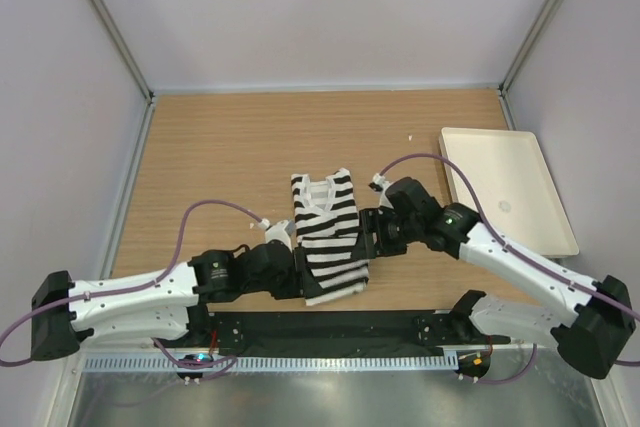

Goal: Fold and stack the tank tops
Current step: Fold the tank top

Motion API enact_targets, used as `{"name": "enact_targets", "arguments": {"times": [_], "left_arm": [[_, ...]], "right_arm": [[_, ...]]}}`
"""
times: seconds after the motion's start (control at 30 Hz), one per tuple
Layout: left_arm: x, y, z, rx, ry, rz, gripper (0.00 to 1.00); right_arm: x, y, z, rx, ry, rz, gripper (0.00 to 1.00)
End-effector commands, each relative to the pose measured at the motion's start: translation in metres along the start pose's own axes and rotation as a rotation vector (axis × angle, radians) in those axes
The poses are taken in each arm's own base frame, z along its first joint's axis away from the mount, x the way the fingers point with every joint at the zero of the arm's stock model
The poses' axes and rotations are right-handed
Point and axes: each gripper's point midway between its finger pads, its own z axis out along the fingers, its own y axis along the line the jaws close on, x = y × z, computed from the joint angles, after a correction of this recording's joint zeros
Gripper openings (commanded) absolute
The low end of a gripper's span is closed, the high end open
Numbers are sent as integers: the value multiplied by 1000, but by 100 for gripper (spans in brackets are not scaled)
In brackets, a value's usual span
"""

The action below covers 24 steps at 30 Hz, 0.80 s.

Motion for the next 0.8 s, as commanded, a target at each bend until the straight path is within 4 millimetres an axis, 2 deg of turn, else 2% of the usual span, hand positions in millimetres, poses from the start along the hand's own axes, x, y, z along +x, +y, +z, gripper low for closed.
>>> {"name": "enact_targets", "arguments": {"times": [0.0,0.03,0.1,0.2,0.27,0.3,0.37,0.4,0.5,0.57,0.6,0.67,0.77], "left_arm": [[-6,-9,-3,41,-35,11,50],[-6,-6,-4,30,-38,13,50],[-14,-8,-11,34,-73,23,53],[-28,2,-18,-16,-146,34,58],[-40,6,-18,-54,-198,51,61],[-47,10,-15,-75,-216,45,61],[-53,16,-5,-119,-218,60,61],[-62,18,-1,-125,-234,45,60],[-75,25,16,-158,-250,39,55],[-81,30,24,-171,-259,42,51],[-90,28,27,-159,-282,27,49],[-92,31,38,-166,-257,22,44],[-97,34,51,-179,-245,16,44]], "right_arm": [[18,-14,-22,55,-10,-17,66],[24,-20,-28,85,0,-11,67],[23,-30,-39,140,-36,-12,68],[17,-38,-37,189,-65,-11,68],[14,-50,-24,241,-61,-4,67],[5,-50,-16,237,-93,-1,63],[3,-63,1,288,-86,9,59],[-6,-62,8,280,-117,9,58],[-17,-72,26,310,-153,11,57],[-17,-75,35,303,-146,24,59],[-21,-73,41,288,-156,23,59],[-14,-77,52,283,-113,40,59],[-13,-81,63,285,-102,46,58]]}}
